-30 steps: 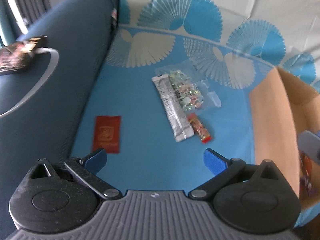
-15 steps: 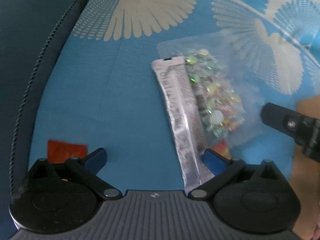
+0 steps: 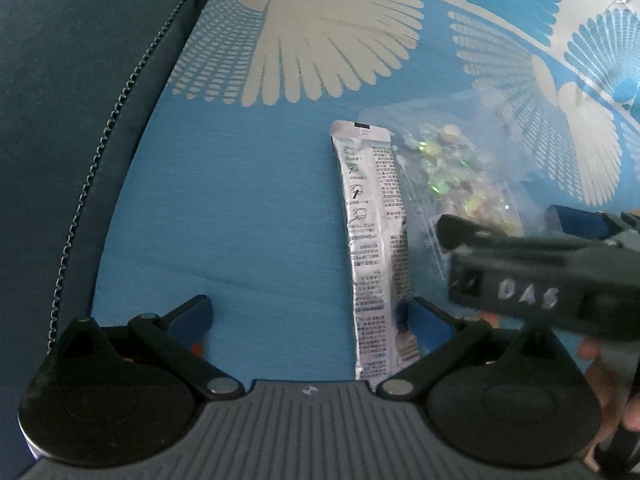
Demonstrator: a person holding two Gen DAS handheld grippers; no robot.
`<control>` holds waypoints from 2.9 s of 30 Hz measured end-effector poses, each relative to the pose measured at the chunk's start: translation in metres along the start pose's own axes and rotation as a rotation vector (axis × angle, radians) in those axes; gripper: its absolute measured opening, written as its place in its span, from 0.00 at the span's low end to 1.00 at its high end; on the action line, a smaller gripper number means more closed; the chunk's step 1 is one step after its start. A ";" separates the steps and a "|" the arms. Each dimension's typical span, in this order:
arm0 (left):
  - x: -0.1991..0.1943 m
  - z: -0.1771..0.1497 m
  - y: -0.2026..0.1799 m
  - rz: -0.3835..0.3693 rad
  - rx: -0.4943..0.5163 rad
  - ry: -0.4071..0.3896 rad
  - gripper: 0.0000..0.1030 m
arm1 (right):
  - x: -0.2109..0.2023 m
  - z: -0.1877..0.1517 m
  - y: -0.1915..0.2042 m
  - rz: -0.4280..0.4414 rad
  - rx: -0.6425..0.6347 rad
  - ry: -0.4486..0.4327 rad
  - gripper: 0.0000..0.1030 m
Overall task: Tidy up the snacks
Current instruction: 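Grasp the silver strip with the left tool while the right tool grasps the candy bag, then lift the silver strip and candy bag and carry them over the box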
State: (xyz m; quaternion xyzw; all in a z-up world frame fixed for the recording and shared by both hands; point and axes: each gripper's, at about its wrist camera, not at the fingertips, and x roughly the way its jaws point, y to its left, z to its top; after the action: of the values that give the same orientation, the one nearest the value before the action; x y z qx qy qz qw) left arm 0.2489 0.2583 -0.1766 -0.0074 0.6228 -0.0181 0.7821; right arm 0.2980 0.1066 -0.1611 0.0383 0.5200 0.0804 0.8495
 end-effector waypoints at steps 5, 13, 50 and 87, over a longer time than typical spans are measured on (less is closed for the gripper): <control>0.001 0.002 -0.016 0.036 0.079 -0.015 1.00 | 0.003 -0.001 0.007 -0.012 -0.054 -0.049 0.98; -0.033 -0.006 -0.006 -0.154 -0.009 -0.125 0.23 | -0.028 -0.007 0.002 0.027 -0.106 -0.134 0.18; -0.319 -0.304 0.006 -0.202 0.119 -0.545 0.23 | -0.433 -0.247 0.016 0.105 -0.076 -0.754 0.15; -0.354 -0.353 0.002 -0.226 0.147 -0.592 0.23 | -0.446 -0.321 0.032 0.102 -0.046 -0.650 0.15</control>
State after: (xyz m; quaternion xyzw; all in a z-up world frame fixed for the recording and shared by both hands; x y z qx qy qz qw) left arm -0.1746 0.2775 0.0892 -0.0249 0.3605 -0.1470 0.9208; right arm -0.1898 0.0539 0.0880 0.0686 0.2172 0.1183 0.9665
